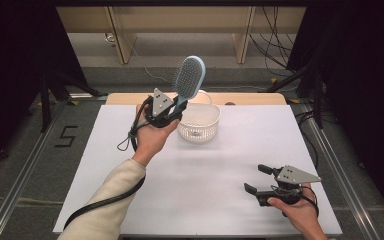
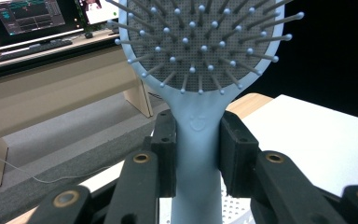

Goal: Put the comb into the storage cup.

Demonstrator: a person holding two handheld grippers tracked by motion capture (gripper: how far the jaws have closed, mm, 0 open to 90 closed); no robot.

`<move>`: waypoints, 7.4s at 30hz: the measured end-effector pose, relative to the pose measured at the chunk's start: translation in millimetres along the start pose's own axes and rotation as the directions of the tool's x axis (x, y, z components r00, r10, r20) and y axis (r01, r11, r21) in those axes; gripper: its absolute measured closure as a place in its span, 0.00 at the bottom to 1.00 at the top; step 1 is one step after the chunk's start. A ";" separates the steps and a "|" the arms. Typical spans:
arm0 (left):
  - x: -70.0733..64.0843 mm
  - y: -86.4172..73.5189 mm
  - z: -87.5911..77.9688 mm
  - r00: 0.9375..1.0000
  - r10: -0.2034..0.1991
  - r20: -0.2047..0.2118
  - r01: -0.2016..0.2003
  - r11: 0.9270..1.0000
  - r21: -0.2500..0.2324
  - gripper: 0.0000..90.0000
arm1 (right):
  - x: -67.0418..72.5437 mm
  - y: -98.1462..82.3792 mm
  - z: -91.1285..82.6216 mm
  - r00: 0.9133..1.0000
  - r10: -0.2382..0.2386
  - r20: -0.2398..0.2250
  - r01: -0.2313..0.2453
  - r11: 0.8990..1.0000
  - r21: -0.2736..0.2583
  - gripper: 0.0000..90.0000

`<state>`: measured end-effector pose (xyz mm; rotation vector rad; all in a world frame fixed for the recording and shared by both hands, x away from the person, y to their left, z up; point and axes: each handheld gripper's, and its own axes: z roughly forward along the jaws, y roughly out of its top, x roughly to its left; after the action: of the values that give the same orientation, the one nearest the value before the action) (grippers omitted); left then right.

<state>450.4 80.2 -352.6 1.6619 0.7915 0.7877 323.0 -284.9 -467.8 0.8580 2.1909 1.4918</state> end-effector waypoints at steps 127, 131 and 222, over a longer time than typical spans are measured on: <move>-2.7 -9.3 104.0 0.997 -0.003 0.076 -0.003 0.997 0.079 0.78 | -1.0 0.0 -0.8 1.000 0.015 -0.019 -0.016 1.000 -0.008 0.18; -1.9 -10.8 104.9 0.997 -0.001 0.073 -0.005 0.997 0.080 0.78 | -1.2 -0.1 -0.8 1.000 0.016 -0.019 -0.016 1.000 -0.008 0.18; -3.4 -49.6 106.3 0.992 0.021 0.123 -0.050 0.971 0.234 0.54 | -0.8 -0.7 0.4 1.000 0.009 -0.024 -0.009 1.000 -0.005 0.18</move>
<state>530.5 30.4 -422.4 1.9223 0.7969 0.6292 323.6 -285.3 -468.6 0.8532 2.2030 1.5186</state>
